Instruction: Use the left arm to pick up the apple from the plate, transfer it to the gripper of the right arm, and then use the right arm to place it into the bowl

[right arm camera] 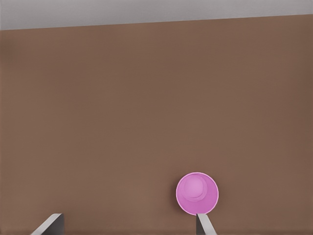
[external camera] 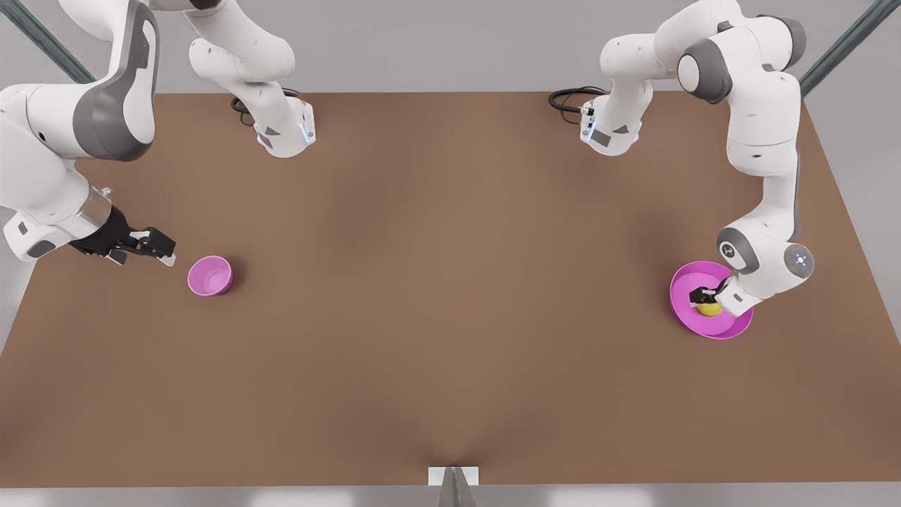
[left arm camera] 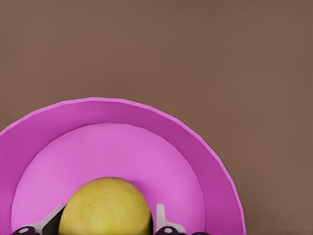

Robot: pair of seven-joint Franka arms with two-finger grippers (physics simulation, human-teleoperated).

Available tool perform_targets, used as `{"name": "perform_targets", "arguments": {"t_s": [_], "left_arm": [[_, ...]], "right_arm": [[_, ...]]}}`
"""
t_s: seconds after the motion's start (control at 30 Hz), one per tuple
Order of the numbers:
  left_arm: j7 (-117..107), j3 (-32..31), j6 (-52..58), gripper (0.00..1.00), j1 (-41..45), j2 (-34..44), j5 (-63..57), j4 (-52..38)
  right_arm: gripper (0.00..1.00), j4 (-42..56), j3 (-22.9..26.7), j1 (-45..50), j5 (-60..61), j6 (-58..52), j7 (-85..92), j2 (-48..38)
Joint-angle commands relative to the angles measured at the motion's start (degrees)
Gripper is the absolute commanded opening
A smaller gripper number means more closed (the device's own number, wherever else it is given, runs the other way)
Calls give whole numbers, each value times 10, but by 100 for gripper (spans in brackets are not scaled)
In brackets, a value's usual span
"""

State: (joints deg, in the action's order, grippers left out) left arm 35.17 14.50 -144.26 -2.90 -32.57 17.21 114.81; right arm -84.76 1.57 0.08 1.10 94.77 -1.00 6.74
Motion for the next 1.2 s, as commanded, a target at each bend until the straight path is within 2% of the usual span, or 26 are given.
{"name": "perform_targets", "arguments": {"t_s": [0.0, 0.43, 0.67, 0.77, 0.8, 1.0, 1.07, 1.17], "left_arm": [[18, 0, -2, 90, 0, 0, -1, 0], [19, 0, -5, 79, 1, -7, -1, 0], [85, -9, 35, 71, -4, 21, -2, -49], [83, -54, 40, 70, -4, 23, -2, -84], [82, -97, 42, 70, -7, 22, 4, -100], [81, -251, 42, 69, -4, 30, 195, -117], [81, -308, 42, 69, -3, -7, 242, -159], [84, -318, 15, 69, 79, -86, 281, -276]], "right_arm": [[100, 0, 0, 0, 0, 0, 0, -1], [100, 0, 0, 0, 0, 0, 0, -1], [100, 11, 0, -2, 0, 1, 0, 6], [100, 11, 0, -2, 1, 1, 0, 6], [100, 11, 1, -2, 0, 1, 0, 6], [100, 11, 1, -2, 0, 1, 0, 6], [100, 11, 1, 0, 0, 1, -2, 6], [100, 11, -3, 7, 2, 25, -12, 27]]}}
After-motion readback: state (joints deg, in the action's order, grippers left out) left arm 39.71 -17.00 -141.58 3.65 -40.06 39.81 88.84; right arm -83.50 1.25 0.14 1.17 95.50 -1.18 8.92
